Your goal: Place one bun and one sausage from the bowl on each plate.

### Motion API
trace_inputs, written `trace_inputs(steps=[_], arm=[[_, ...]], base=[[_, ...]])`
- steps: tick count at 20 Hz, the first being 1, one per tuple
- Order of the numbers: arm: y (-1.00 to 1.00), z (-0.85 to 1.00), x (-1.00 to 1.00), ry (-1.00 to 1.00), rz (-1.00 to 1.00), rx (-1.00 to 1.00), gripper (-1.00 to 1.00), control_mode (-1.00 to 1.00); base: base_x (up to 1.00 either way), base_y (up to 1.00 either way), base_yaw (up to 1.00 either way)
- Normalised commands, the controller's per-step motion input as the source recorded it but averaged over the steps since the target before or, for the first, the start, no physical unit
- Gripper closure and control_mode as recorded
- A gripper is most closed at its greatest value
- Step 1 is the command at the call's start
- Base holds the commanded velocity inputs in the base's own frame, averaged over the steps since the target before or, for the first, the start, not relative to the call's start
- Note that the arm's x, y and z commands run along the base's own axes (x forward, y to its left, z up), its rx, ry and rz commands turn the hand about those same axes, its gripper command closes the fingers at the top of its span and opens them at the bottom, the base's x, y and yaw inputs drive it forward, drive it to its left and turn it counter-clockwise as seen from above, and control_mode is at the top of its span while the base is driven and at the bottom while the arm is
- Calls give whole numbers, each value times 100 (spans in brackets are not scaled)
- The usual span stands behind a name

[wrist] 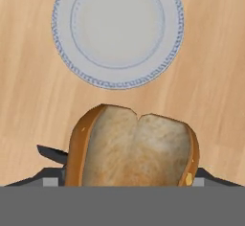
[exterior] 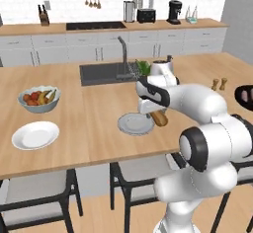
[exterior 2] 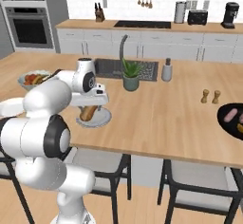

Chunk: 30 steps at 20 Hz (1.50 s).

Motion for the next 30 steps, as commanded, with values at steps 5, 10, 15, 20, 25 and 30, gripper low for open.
trace_inputs(steps=[5,10,15,20,25,30], arm=[[0,0,0,0,0,0,100,100],[6,-12,60,1,0,0,100,-100],[61,-66,100,10,0,-1,100,-100],[36,-75,96,7,0,-3,100,-100],[-6,-34,33,3,0,0,100,-100],[-6,-18,-22,5,-2,1,-100,-100]], base=[[70,78,-6],[10,3,0],[0,0,0],[0,0,0],[0,0,0],[0,0,0]])
